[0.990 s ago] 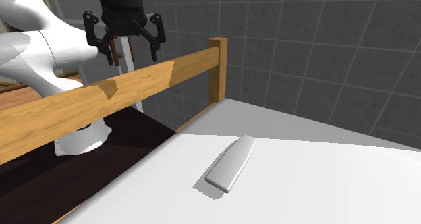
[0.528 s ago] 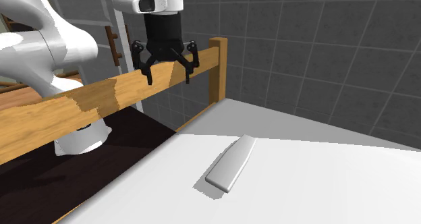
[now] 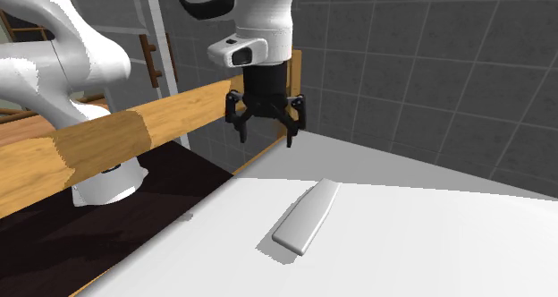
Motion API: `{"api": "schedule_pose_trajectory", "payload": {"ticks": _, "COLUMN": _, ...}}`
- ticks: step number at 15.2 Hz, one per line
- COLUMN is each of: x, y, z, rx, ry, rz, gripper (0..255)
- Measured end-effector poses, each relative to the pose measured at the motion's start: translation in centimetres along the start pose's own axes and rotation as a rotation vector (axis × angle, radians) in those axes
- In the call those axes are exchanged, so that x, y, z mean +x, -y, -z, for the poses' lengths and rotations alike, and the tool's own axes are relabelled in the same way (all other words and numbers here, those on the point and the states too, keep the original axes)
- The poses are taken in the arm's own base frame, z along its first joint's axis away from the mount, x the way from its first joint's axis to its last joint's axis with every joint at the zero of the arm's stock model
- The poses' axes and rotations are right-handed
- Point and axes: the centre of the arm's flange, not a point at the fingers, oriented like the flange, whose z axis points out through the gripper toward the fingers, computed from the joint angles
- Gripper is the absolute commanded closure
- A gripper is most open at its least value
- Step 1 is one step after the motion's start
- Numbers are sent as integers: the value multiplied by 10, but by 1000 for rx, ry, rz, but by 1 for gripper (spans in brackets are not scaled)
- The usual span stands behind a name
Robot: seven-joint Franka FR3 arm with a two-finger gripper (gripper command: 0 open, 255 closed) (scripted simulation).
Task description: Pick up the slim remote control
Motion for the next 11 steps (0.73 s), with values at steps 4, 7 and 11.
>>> {"api": "schedule_pose_trajectory", "payload": {"ticks": 4, "x": 7, "y": 38, "z": -30, "rx": 13, "ry": -18, "rz": -152, "gripper": 0}}
{"api": "schedule_pose_trajectory", "payload": {"ticks": 7, "x": 14, "y": 67, "z": -57, "rx": 24, "ry": -30, "rz": -269, "gripper": 0}}
{"api": "schedule_pose_trajectory", "payload": {"ticks": 11, "x": 31, "y": 98, "z": -81, "rx": 35, "ry": -46, "rz": -401, "gripper": 0}}
